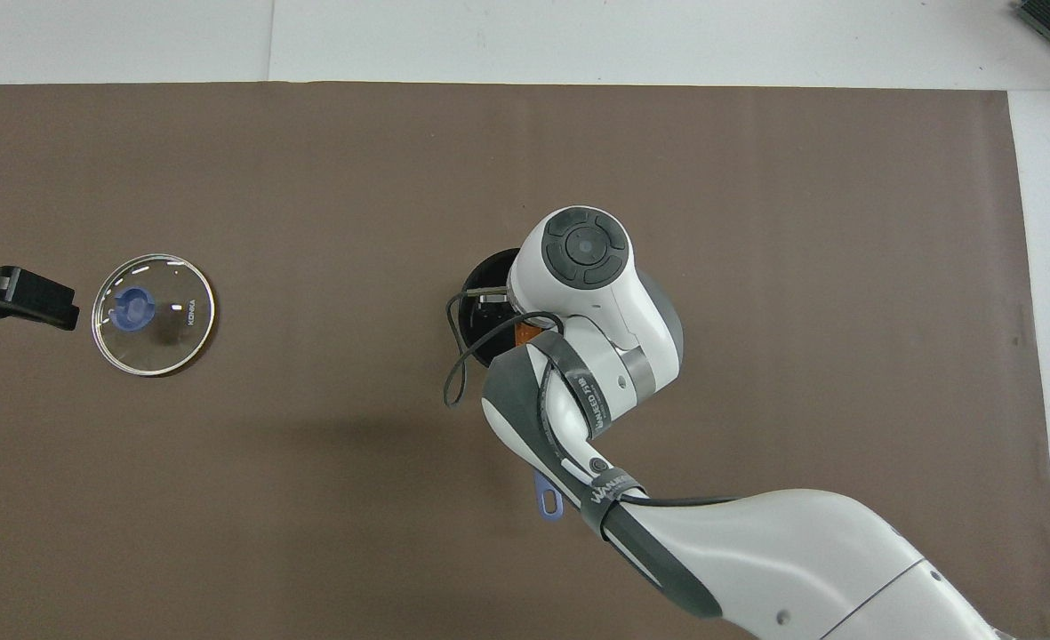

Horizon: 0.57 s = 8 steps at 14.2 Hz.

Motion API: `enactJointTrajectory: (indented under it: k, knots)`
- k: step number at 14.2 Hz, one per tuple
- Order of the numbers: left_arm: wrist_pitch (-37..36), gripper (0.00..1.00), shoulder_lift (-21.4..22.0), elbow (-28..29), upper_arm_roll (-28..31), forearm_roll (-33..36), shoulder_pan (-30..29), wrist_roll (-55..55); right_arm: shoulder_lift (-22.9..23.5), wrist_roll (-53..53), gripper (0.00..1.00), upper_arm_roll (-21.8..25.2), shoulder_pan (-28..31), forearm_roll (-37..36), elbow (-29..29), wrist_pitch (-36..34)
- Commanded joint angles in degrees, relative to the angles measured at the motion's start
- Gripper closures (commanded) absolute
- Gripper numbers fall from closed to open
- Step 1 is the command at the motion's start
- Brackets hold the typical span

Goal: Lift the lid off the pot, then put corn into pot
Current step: 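Release the lid with the left gripper while the right gripper lowers the corn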

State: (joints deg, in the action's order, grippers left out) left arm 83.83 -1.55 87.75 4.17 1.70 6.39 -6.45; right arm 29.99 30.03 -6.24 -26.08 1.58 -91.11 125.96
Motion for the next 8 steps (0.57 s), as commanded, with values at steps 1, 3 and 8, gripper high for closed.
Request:
enactJointTrajectory:
  k: [1,3,8]
  knots:
    - [-0.2,0.00,0.0,-0.7,-0.1,-0.1,-0.1,-0.1,-0.8,0.0,0.00,-0.2,0.5,-1.3,-0.3,0.4]
    - [-0.2,0.00,0.0,-0.7,-0.1,-0.1,-0.1,0.2,-1.9,-0.1,0.00,0.3,0.9,-1.4,-0.3,0.4]
    - [-0.2,0.00,0.0,-0.7,0.1,-0.1,-0.3,0.1,-9.3,-0.8,0.00,0.3,6.6,-2.7,-0.6,-2.7]
